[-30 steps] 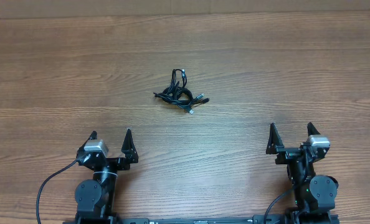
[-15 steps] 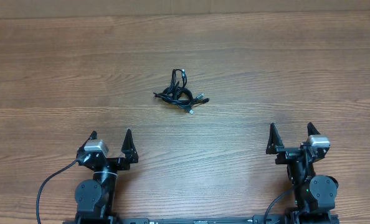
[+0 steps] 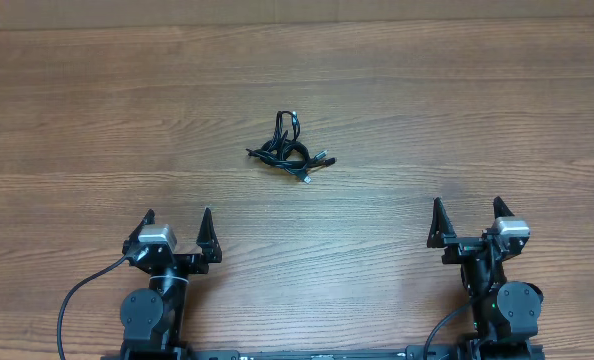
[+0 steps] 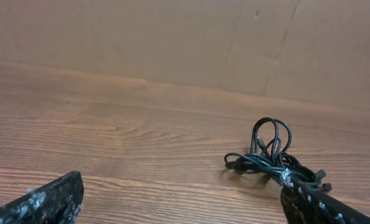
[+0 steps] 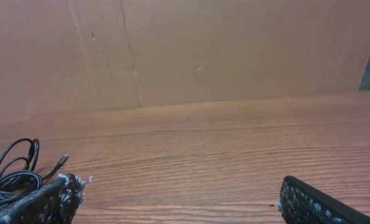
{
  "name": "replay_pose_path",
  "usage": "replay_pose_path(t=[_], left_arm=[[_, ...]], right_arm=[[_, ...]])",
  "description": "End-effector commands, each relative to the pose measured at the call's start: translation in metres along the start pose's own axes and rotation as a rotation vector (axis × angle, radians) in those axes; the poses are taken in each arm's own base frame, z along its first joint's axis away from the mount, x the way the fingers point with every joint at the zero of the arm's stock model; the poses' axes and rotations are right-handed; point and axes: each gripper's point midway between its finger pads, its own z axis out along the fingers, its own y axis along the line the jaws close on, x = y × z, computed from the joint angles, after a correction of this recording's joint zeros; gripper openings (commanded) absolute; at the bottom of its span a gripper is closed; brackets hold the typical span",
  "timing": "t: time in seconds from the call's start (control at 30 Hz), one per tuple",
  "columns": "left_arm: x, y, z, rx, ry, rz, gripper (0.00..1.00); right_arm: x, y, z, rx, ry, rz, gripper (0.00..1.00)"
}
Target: Untangle cables
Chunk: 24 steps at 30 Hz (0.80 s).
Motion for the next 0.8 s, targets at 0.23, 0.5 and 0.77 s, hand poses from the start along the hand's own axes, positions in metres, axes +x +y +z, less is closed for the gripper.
replay_pose_path(t=[0.23, 0.5, 0.77], left_arm=[[-0.019, -0.004, -0.012, 0.0, 0.03, 0.014, 1.0], [-0.038, -0.007, -0.024, -0.012, 0.107, 0.015, 0.99], [-0.046, -0.012, -0.016, -0.011, 0.233, 0.014, 1.0]], right_arm=[[0.001, -0.002, 0.0, 0.007, -0.008, -0.004, 1.0], [0.001, -0.002, 0.0, 0.007, -0.008, -0.004, 1.0], [0.001, -0.002, 0.0, 0.007, -0.008, -0.004, 1.0]])
